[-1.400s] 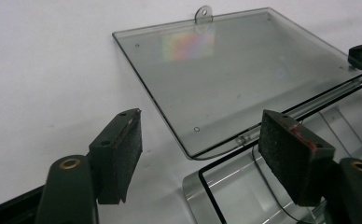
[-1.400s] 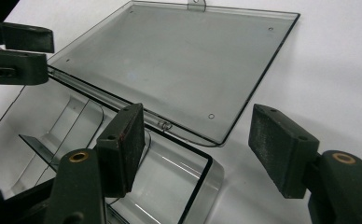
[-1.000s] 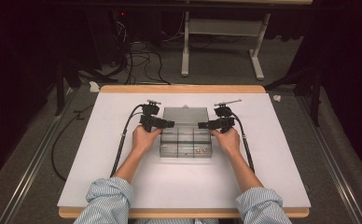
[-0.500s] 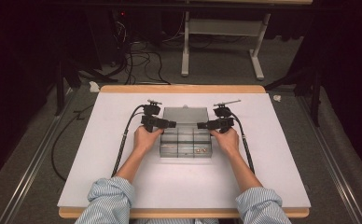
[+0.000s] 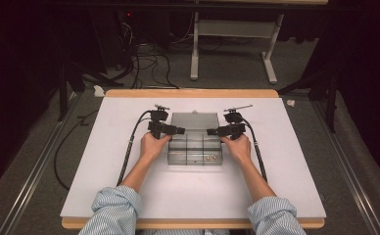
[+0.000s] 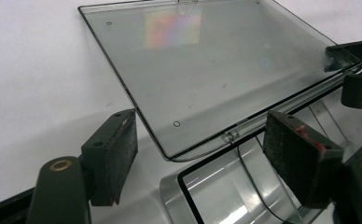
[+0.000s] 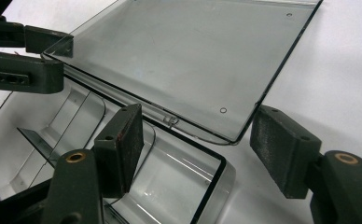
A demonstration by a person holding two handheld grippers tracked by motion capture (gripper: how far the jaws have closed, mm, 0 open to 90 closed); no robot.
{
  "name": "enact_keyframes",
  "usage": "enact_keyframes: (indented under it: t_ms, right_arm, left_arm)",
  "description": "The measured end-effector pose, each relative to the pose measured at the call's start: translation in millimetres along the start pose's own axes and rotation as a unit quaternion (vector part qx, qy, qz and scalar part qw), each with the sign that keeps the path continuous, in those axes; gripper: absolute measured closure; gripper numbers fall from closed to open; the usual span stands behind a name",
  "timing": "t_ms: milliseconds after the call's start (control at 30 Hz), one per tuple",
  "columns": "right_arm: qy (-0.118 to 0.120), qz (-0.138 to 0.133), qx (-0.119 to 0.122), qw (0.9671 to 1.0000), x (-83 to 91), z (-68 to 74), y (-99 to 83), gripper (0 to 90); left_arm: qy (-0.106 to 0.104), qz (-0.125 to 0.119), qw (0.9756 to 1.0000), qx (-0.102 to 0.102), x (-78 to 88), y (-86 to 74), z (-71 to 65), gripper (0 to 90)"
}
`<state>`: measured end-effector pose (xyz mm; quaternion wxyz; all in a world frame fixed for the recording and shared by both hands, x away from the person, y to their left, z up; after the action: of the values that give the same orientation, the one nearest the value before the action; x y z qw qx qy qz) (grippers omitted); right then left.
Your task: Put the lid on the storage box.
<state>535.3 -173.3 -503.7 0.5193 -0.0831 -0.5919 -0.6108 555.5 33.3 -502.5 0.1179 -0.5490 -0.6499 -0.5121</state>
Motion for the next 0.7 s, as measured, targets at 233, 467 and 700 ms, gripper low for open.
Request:
enact_keyframes:
  t_ms: [233,467,700]
  right_arm:
    - [0.001,-0.003,-0.001,1.0000,1.8,1.5,0.7,36.3]
    - [-0.001,-0.009,0.008,0.9999,3.9,1.6,1.9,37.2]
    - [-0.004,-0.020,0.015,0.9997,7.9,3.2,4.6,38.4]
  left_arm:
    - [-0.005,-0.003,1.0000,0.001,1.0,1.0,-1.0,29.7]
    - [-0.004,-0.011,0.9999,-0.005,2.2,2.2,-2.1,30.0]
    - [-0.001,-0.025,0.9996,-0.015,6.0,4.2,-4.8,31.2]
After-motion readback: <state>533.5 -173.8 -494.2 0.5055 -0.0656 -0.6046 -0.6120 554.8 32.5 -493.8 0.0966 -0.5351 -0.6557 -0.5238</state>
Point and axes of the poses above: each handheld gripper's, and its own axes: x roughly backward along the jaws, y roughly out of its top, z roughly to its left, the point moved 7 cm from there along -x, roughly forward along the jaws, and after that the axes turned 8 degrees about x, right-handed, at the moved point
